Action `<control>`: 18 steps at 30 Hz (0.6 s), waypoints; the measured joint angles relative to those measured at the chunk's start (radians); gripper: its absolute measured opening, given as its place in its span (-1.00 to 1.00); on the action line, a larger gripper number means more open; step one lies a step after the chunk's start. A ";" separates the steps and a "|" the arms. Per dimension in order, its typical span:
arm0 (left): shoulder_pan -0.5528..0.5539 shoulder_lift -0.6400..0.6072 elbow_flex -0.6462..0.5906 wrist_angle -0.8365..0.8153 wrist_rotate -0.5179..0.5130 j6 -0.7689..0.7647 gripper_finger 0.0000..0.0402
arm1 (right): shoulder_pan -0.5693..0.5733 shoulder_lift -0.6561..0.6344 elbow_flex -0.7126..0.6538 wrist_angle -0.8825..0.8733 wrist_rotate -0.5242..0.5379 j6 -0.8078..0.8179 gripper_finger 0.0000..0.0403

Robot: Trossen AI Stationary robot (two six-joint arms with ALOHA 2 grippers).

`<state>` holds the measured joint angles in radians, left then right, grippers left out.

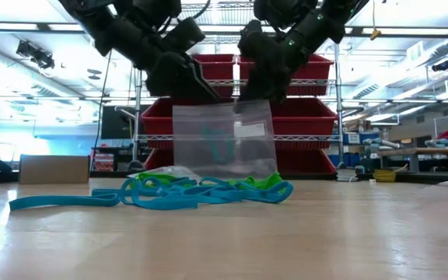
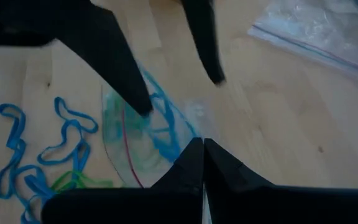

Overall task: Sort rubber bands
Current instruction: Put the blue rubber band into the transparent zip bag

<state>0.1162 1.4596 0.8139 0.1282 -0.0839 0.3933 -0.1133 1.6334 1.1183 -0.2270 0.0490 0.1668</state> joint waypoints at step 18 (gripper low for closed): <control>-0.007 -0.169 0.000 -0.309 -0.018 -0.110 0.06 | -0.124 -0.087 0.000 -0.003 -0.173 0.022 -1.00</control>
<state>0.1088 1.2906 0.8139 -0.1812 -0.1015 0.2834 -0.2372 1.5468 1.1183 -0.2297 -0.1242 0.1893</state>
